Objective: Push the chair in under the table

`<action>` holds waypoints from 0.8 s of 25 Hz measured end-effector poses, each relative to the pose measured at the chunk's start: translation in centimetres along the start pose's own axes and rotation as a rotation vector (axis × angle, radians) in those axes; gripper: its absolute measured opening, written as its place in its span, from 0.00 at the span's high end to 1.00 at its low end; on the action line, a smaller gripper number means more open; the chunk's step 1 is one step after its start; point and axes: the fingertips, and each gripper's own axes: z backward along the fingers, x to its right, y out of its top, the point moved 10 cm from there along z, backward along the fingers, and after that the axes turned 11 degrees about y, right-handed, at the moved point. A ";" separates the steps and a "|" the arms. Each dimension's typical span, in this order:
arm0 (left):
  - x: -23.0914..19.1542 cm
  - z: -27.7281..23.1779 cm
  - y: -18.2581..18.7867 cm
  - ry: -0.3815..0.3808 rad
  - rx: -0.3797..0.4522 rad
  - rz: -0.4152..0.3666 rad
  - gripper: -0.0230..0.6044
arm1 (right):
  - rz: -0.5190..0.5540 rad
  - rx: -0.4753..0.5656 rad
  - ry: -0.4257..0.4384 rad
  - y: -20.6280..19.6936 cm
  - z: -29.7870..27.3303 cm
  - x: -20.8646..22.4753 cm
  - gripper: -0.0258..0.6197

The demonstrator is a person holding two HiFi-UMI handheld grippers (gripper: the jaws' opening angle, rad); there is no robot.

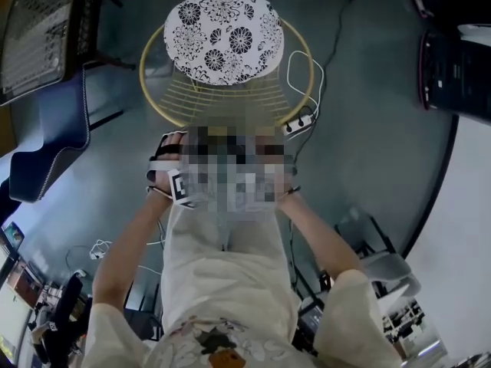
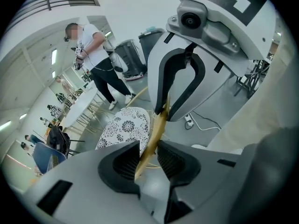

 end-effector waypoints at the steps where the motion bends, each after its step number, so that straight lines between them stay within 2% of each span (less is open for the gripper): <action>1: 0.4 0.1 -0.3 0.011 0.007 -0.009 0.78 | -0.002 0.004 -0.017 0.0 -0.3 -0.5 0.86; 4: 1.2 0.5 -0.7 0.034 0.016 -0.032 0.78 | -0.020 0.022 -0.059 -0.2 -0.4 -1.8 0.87; 10: 1.2 2.3 -0.5 0.014 0.030 -0.032 0.78 | -0.071 0.012 -0.066 0.9 1.1 -2.7 0.86; 14: 0.9 1.4 0.0 0.028 0.018 -0.012 0.78 | -0.073 0.017 -0.087 0.3 0.8 -2.0 0.86; 20: 2.2 1.5 -0.2 0.051 0.027 -0.017 0.78 | -0.117 0.029 -0.143 -0.3 0.4 -3.6 0.86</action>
